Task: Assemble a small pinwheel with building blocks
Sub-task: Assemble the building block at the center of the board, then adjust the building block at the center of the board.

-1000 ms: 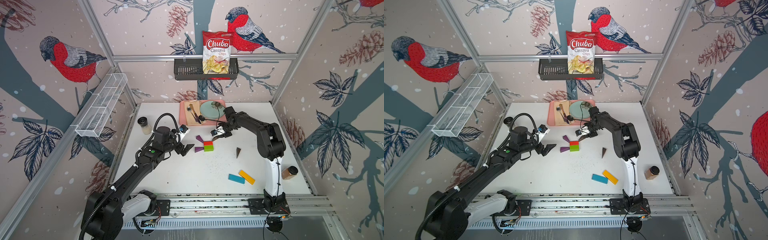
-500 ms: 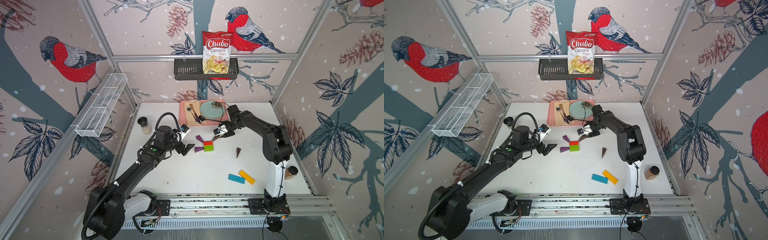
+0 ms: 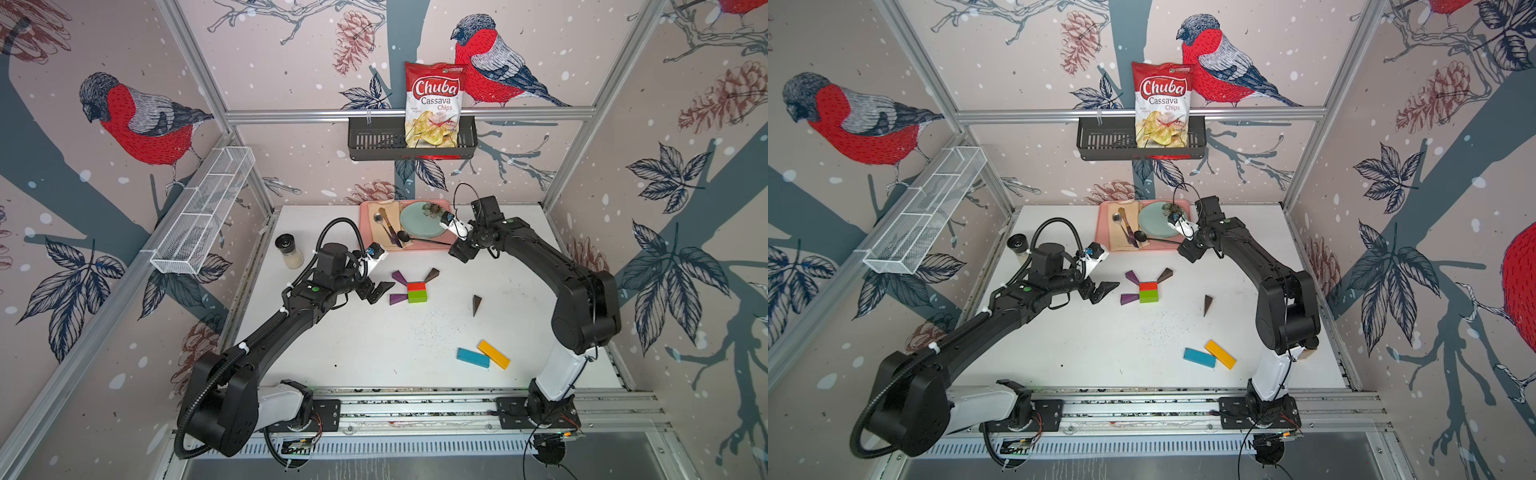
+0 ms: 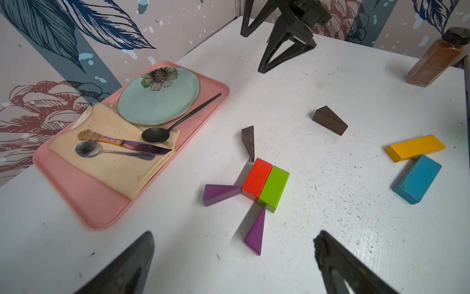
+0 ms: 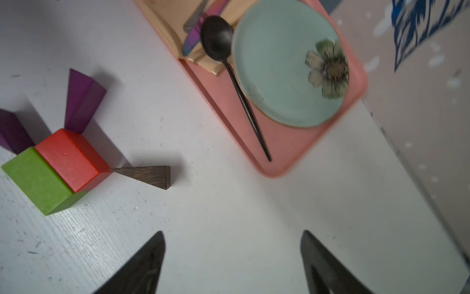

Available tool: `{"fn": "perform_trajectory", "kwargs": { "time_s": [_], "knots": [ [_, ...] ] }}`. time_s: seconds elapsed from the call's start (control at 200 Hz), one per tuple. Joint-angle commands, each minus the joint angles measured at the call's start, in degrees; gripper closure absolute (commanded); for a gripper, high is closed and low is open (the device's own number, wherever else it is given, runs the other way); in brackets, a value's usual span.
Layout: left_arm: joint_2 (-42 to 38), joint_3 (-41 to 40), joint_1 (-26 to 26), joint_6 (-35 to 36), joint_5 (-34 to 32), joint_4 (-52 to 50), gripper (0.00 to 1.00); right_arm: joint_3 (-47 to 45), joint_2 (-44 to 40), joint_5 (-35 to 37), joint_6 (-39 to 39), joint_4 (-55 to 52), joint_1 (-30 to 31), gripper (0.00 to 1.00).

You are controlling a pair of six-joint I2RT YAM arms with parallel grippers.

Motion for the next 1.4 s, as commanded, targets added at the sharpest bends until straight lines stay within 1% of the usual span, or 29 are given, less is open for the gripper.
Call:
{"fn": "perform_trajectory", "kwargs": {
  "time_s": [0.0, 0.055, 0.11, 0.14, 0.2, 0.255, 0.28, 0.39, 0.46, 0.51, 0.54, 0.58, 0.615, 0.66, 0.71, 0.765, 0.8, 0.836, 0.851, 0.856, 0.891, 0.916, 0.986, 1.021, 1.106, 1.181, 1.291, 1.371, 1.391],
  "knots": [
    [1.59, 1.1, -0.17, 1.44, 2.31, 6.12, 0.04, -4.0, -2.58, 11.22, 23.22, -3.77, 2.05, 0.01],
    [2.18, 1.2, -0.38, 1.72, 2.83, 8.17, 0.04, -8.51, -5.63, 17.16, 23.99, -1.09, 3.71, 0.01],
    [2.72, 1.21, -0.61, 2.16, 3.4, 9.79, 0.04, -13.32, -9.2, 24.16, 22.62, 3.84, 4.29, 0.01],
    [3.0, 1.15, -0.73, 2.46, 3.61, 10.53, 0.04, -15.25, -10.89, 25.78, 21.02, 6.67, 3.71, 0.01],
    [3.29, 0.74, -1.08, 3.54, 3.77, 12.11, 0.04, -16.52, -13.49, 22.5, 18.4, 9.62, -0.27, 0.0],
    [3.21, 0.47, -1.43, 4.57, 3.65, 12.94, 0.04, -15.61, -14.85, 13.68, 15.65, 8.46, -4.8, 0.0],
    [3.08, 0.47, -1.53, 4.69, 3.48, 13.0, 0.04, -15.12, -15.2, 11.78, 15.37, 7.56, -6.32, 0.01],
    [2.24, 0.01, -1.78, 3.89, 2.75, 12.22, 0.03, -12.27, -15.65, 8.26, 19.07, -1.31, -9.42, 0.0],
    [0.74, -2.06, -2.12, 2.76, 1.62, 12.66, 0.03, -15.39, -18.78, 8.75, 23.05, -2.52, -8.9, 0.01],
    [-0.63, -4.28, -2.41, 1.9, 0.87, 14.02, 0.03, -17.95, -21.41, 10.08, 22.58, -1.81, -8.41, 0.0],
    [-1.56, -5.73, -2.58, 1.43, 0.53, 15.26, 0.03, -19.49, -23.08, 11.91, 19.78, -0.43, -7.54, 0.01],
    [-2.36, -7.38, -2.76, 0.74, 0.3, 17.32, 0.03, -22.48, -25.69, 14.58, 12.3, 3.71, -5.39, 0.0],
    [-2.78, -8.53, -2.84, 0.32, 0.37, 18.99, 0.03, -25.79, -28.05, 14.32, 3.99, 8.55, -4.42, 0.0],
    [-2.59, -8.73, -2.85, 0.34, 0.63, 20.1, 0.03, -30.43, -31.98, 11.02, -8.86, 16.02, -4.92, 0.0],
    [-1.78, -7.97, -2.85, 0.76, 0.77, 20.14, 0.03, -36.73, -36.16, 5.78, -22.93, 26.23, -7.47, 0.01],
    [-0.88, -6.53, -2.85, 1.49, 0.98, 19.41, 0.03, -40.4, -37.82, -3.68, -34.89, 33.06, -12.29, 0.0],
    [-0.42, -5.62, -2.85, 1.91, 1.01, 18.71, 0.03, -38.79, -36.38, -9.91, -42.69, 29.01, -15.29, 0.04],
    [-0.09, -5.12, -2.85, 2.36, 0.92, 18.24, 0.04, -33.22, -32.89, -13.79, -51.9, 17.59, -17.09, 0.16],
    [-0.02, -5.02, -2.85, 2.51, 0.91, 18.19, 0.04, -30.25, -30.7, -13.96, -55.9, 11.46, -17.31, 0.22],
    [0.01, -5.05, -2.85, 2.51, 0.93, 18.19, 0.04, -28.3, -29.02, -13.66, -58.3, 7.51, -17.35, 0.27],
    [-0.04, -5.09, -2.87, 3.07, 0.91, 18.17, 0.04, -22.93, -24.61, -11.39, -64.07, -2.96, -17.13, 0.37],
    [-0.09, -5.21, -2.85, 3.34, 0.71, 18.18, 0.04, -21.39, -22.86, -9.2, -65.6, -6.28, -16.61, 0.4],
    [-0.46, -5.52, -2.76, 3.05, -0.02, 18.31, 0.04, -29.13, -27.35, -10.14, -65.84, 3.51, -16.73, 0.32],
    [-0.65, -5.39, -2.77, 2.61, -0.49, 18.01, 0.03, -29.54, -27.41, -10.85, -65.53, 2.68, -16.85, 0.32],
    [-1.76, -5.66, -2.79, 1.46, -1.75, 17.78, 0.04, -27.34, -24.24, -6.9, -69.38, -6.47, -15.28, 0.4],
    [-2.63, -6.74, -2.76, 1.09, -2.41, 18.2, 0.04, -31.93, -24.94, -3.74, -72.29, -2.97, -12.18, 0.45],
    [-2.69, -6.58, -2.77, 1.23, -3.1, 16.94, 0.04, -32.79, -23.6, -4.9, -71.5, -1.45, -9.87, 0.52],
    [-2.68, -6.5, -2.68, 1.4, -3.34, 16.65, 0.04, -33.82, -21.92, -3.13, -72.61, -1.0, -8.23, 0.56],
    [-2.66, -6.38, -2.68, 1.44, -3.44, 16.52, 0.04, -34.35, -21.72, -2.42, -72.65, -0.07, -7.92, 0.59]
  ]
}}
